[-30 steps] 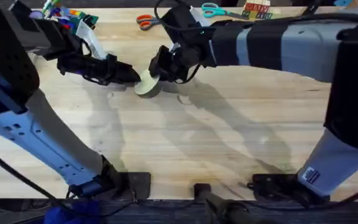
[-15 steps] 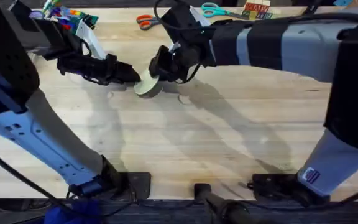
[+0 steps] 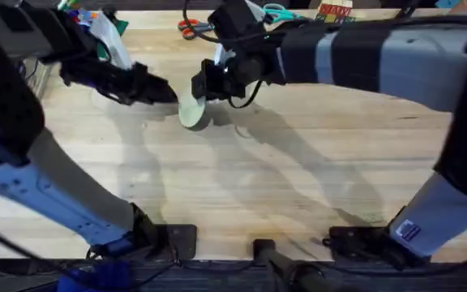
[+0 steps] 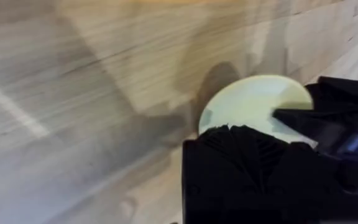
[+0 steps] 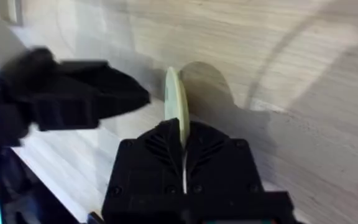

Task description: Pick up the plates from the table one by one and place each into a slot on the dish rack.

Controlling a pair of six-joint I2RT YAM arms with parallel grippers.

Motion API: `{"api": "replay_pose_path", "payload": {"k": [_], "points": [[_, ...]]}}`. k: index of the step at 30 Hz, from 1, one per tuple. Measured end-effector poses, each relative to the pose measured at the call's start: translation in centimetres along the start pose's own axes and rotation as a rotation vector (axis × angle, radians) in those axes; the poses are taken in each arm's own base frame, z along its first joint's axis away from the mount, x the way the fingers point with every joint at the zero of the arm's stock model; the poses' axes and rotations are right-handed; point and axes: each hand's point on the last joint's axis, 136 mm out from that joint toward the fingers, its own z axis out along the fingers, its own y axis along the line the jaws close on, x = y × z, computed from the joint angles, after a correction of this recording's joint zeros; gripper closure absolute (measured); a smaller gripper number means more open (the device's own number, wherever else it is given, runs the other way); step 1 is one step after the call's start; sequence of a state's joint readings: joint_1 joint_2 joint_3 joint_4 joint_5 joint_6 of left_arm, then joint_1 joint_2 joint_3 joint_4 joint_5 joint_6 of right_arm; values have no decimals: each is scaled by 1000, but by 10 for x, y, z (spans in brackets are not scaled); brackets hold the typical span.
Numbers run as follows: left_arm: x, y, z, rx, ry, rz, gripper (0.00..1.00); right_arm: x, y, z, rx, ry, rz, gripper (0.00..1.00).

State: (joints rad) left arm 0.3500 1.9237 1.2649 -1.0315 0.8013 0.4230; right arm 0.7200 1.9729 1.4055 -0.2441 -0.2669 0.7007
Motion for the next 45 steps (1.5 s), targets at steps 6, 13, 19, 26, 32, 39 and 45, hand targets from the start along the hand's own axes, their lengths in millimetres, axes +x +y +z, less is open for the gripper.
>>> {"api": "replay_pose_path", "payload": {"k": [6, 13, 19, 26, 32, 39, 45], "points": [[-15, -42, -45, -57, -95, 120, 960, -6, 12, -24, -6, -33, -142, 973], [-1, -90, -85, -114, -172, 215, 961, -11, 22, -72, 36, -81, -317, 973], [25, -123, -114, -199, -219, 278, 961, -18, 36, -113, 40, -148, -454, 973], [61, -155, -139, -283, -279, 330, 961, -28, 43, -161, 56, -239, -550, 973], [104, -174, -153, -370, -312, 322, 961, -27, 31, -216, 139, -289, -664, 972], [128, -183, -158, -411, -335, 328, 961, -28, 11, -253, 253, -320, -739, 973], [141, -174, -161, -475, -314, 283, 961, -33, -6, -284, 324, -361, -765, 973]]}}
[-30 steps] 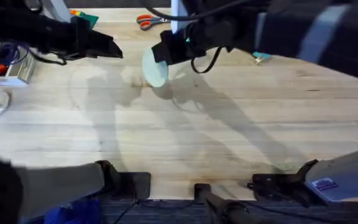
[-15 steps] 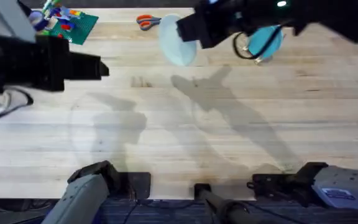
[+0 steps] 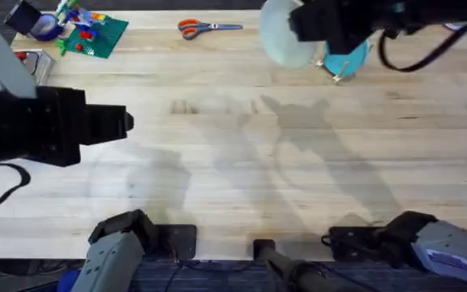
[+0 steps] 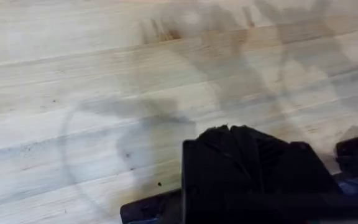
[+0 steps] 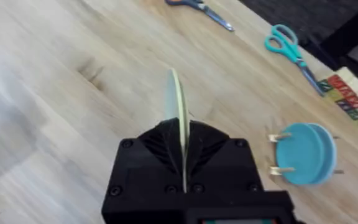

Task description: Pick up the plates from the table one by one and place each into a slot on the dish rack.

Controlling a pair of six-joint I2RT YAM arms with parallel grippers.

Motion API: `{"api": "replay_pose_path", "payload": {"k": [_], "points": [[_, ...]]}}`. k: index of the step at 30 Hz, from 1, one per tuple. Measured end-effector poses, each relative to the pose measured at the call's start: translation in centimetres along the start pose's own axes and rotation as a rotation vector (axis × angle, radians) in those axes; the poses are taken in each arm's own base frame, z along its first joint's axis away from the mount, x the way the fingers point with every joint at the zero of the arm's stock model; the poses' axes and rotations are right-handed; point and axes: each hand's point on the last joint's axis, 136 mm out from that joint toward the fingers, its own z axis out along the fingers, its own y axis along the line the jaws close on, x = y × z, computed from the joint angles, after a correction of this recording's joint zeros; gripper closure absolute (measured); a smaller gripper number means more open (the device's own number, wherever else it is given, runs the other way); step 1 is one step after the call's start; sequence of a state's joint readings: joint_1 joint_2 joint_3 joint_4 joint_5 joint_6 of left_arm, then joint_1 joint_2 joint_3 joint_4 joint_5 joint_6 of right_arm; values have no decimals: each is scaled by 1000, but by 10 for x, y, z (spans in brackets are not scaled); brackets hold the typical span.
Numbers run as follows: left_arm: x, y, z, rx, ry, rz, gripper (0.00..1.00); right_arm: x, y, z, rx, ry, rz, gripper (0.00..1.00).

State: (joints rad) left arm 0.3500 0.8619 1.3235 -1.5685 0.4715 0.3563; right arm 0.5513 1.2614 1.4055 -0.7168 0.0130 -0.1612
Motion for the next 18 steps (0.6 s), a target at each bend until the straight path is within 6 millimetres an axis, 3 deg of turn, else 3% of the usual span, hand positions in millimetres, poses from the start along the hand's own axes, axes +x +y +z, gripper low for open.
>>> {"api": "replay_pose_path", "payload": {"k": [6, 13, 14, 18], "points": [[3, 3, 0, -20, 16, -13, 960, 5, -35, -21, 88, -14, -1, 973], [1, 0, -8, -27, 6, -11, 931, 13, -70, -33, 179, -3, 12, 973], [0, 0, -8, -28, 2, -9, 852, 14, -74, -33, 188, -1, 15, 972], [-1, 1, -9, -31, -5, -9, 237, 19, -88, -36, 223, 10, 16, 973]]}}
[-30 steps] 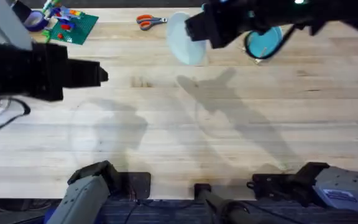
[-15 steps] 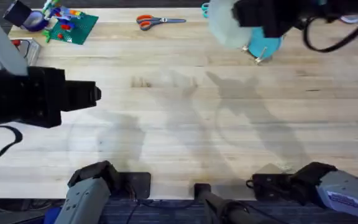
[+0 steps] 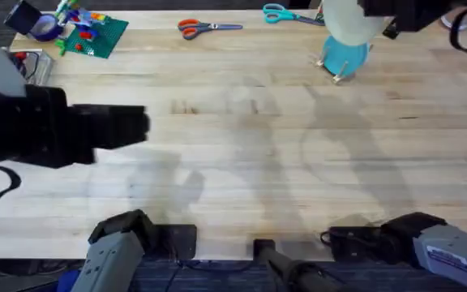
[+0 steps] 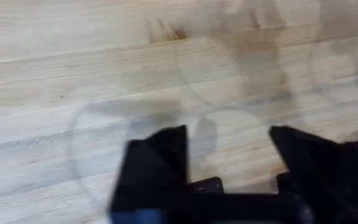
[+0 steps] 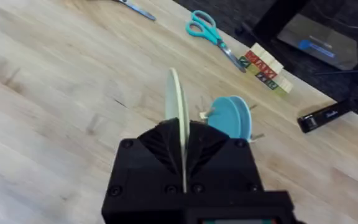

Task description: Pick up the plates from the table one by one and place each into a slot on the dish rack.

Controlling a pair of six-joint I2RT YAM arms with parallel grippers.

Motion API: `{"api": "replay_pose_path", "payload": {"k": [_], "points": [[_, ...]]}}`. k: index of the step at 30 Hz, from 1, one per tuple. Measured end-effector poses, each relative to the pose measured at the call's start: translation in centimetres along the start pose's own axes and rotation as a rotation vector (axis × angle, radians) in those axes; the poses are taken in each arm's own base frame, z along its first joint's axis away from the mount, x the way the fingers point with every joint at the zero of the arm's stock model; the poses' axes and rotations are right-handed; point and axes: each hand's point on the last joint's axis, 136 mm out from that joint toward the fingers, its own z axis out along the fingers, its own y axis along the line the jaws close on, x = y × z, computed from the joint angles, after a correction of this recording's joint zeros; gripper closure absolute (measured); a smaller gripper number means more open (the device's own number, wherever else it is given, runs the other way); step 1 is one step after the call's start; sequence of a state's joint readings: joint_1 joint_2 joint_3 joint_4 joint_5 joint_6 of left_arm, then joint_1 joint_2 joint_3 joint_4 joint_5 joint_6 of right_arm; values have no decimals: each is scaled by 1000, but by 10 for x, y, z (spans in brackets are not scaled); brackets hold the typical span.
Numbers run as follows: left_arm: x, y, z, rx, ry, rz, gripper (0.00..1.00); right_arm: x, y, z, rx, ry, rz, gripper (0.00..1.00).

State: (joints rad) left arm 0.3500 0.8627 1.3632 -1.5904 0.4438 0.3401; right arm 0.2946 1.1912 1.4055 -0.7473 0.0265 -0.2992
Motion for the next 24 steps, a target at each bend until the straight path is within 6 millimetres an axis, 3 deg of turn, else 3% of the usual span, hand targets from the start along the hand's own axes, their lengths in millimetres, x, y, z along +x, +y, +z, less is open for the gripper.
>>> {"api": "replay_pose_path", "payload": {"k": [1, 3, 24], "points": [[0, 0, 0, -1, -2, 0, 89, 1, -3, 0, 7, 2, -2, 973], [-1, 0, 0, -1, -2, -3, 14, 3, -8, 0, 19, 6, -3, 973], [0, 0, 0, 0, -1, -4, 8, 11, -32, -1, 74, 28, -69, 973]]}}
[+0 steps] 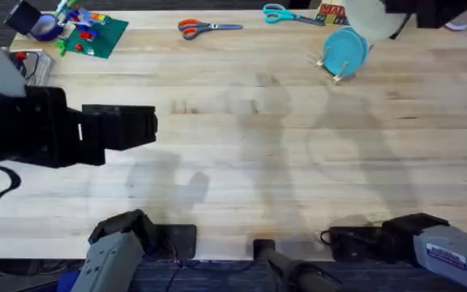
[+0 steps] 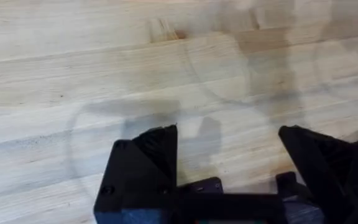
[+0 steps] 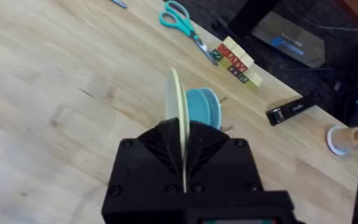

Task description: Pick up the plates from the table one by one and place each into a slot on the dish rack.

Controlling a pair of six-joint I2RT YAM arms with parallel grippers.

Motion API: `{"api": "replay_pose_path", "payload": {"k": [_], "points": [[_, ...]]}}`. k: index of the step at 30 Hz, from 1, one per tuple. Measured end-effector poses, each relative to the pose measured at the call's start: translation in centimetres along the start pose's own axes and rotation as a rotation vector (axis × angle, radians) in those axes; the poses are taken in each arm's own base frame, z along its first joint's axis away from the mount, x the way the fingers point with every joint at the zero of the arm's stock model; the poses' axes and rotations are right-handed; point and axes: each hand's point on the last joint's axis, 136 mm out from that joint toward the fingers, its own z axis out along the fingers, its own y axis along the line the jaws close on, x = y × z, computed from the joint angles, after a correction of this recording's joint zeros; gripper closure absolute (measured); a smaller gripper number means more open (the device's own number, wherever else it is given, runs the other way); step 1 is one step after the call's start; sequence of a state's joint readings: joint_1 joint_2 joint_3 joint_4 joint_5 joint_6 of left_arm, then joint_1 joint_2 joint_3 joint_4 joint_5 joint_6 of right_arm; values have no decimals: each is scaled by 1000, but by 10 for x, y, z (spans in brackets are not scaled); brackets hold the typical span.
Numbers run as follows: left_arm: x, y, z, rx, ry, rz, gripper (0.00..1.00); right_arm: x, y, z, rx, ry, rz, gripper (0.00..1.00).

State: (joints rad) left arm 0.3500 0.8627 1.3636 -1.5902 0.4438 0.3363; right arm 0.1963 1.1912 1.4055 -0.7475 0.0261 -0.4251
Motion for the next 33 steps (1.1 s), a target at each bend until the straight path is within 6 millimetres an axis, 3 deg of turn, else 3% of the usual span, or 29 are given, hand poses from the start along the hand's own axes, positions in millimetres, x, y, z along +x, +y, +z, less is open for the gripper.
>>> {"api": "replay_pose_path", "payload": {"k": [12, 23, 27, 33], "points": [[0, 0, 0, 0, 0, 0, 7, 16, -44, -4, 39, -15, 76, 974], [0, 0, 0, 0, 0, 0, 8, -2, -80, -10, 103, -140, 70, 974], [0, 0, 0, 0, 0, 0, 7, -4, -82, 2, 66, -157, 73, 974], [0, 0, 0, 0, 0, 0, 7, 5, -88, 40, -15, -153, 103, 974]]}}
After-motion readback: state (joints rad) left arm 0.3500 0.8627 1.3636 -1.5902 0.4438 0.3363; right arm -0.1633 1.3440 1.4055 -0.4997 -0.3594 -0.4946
